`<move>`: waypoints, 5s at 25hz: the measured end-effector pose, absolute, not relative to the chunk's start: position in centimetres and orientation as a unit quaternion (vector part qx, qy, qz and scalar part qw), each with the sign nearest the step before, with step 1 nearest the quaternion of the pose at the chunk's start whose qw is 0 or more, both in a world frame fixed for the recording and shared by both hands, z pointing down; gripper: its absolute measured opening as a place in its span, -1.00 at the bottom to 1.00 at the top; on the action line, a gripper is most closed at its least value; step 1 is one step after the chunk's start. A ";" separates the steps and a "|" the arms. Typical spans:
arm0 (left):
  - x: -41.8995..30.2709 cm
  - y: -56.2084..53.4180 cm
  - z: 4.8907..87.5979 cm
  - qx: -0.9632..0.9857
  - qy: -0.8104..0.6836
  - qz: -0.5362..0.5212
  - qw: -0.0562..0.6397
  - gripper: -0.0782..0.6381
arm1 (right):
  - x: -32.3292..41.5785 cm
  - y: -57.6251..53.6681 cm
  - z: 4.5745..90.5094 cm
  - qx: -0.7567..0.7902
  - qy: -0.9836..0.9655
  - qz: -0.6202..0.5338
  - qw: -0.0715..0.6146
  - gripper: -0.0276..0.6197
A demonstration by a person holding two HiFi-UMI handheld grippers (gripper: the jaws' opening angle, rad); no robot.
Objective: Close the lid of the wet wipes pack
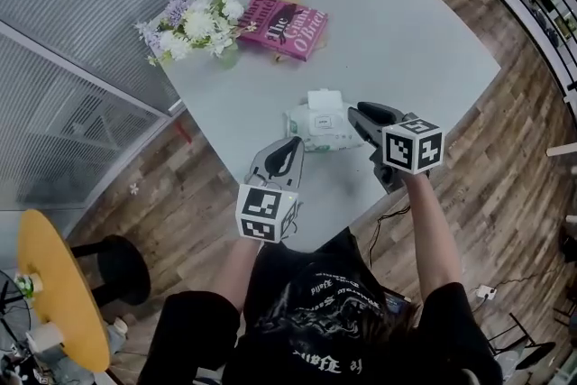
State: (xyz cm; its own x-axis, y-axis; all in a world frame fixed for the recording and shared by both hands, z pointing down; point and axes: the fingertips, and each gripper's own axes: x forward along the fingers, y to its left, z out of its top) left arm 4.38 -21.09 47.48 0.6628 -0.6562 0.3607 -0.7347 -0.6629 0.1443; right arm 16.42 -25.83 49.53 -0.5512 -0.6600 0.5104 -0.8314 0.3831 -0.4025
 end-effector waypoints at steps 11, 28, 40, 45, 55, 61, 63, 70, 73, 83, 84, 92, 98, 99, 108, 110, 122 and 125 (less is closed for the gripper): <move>5.0 -23.1 50.1 0.884 -0.407 0.163 0.164 -0.76 | 16.0 -29.9 53.9 0.380 -0.822 0.364 0.216 -0.57; 5.7 -26.7 55.9 0.860 -0.412 0.209 0.218 -0.76 | 16.8 -33.5 60.3 0.329 -0.793 0.441 0.261 -0.56; 5.4 -26.3 59.8 0.844 -0.406 0.253 0.243 -0.76 | 16.0 -34.4 61.7 0.267 -0.804 0.454 0.275 -0.75; 5.4 -26.4 60.3 0.841 -0.408 0.254 0.250 -0.76 | 16.1 -34.8 61.1 0.264 -0.812 0.454 0.254 -0.78; 5.7 -26.4 61.1 0.836 -0.401 0.260 0.268 -0.76 | 16.0 -34.4 58.1 0.269 -0.840 0.414 0.224 -0.88; 5.6 -26.4 61.3 0.831 -0.408 0.263 0.270 -0.76 | 15.3 -33.0 56.6 0.254 -0.859 0.381 0.228 -0.88; 5.6 -26.4 61.2 0.830 -0.410 0.262 0.272 -0.76 | 15.1 -32.4 56.0 0.246 -0.867 0.368 0.230 -0.87; 5.6 -26.2 61.1 0.825 -0.416 0.256 0.283 -0.76 | 14.7 -29.9 55.0 0.243 -0.886 0.301 0.255 -0.83; 5.6 -26.2 61.0 0.822 -0.421 0.256 0.285 -0.76 | 14.6 -28.8 55.0 0.244 -0.892 0.269 0.269 -0.82; 5.2 -26.0 60.0 0.818 -0.435 0.225 0.302 -0.76 | 15.1 -27.0 55.8 0.276 -0.888 0.241 0.278 -0.79; 5.0 -26.0 59.8 0.817 -0.437 0.219 0.305 -0.76 | 15.2 -27.1 55.9 0.288 -0.886 0.242 0.272 -0.79; 5.7 -25.2 57.3 0.831 -0.432 0.180 0.300 -0.76 | 15.4 -25.2 57.0 0.325 -0.876 0.247 0.257 -0.77; 7.9 -24.5 56.8 0.843 -0.415 0.178 0.291 -0.76 | 15.2 -24.2 58.3 0.327 -0.871 0.246 0.272 -0.75; 8.3 -24.3 56.9 0.845 -0.412 0.180 0.290 -0.76 | 15.1 -24.0 58.5 0.325 -0.871 0.244 0.277 -0.75; 11.4 -23.9 57.7 0.853 -0.389 0.222 0.268 -0.76 | 15.0 -23.6 60.4 0.332 -0.858 0.258 0.294 -0.76; 11.5 -24.2 58.2 0.847 -0.395 0.232 0.269 -0.76 | 14.9 -23.5 60.6 0.341 -0.854 0.267 0.288 -0.78; 12.0 -24.4 59.6 0.829 -0.410 0.269 0.270 -0.76 | 15.6 -22.2 60.0 0.378 -0.841 0.318 0.223 -0.91; 11.9 -24.3 59.9 0.824 -0.417 0.275 0.267 -0.76 | 16.2 -22.3 59.4 0.394 -0.835 0.330 0.197 -0.91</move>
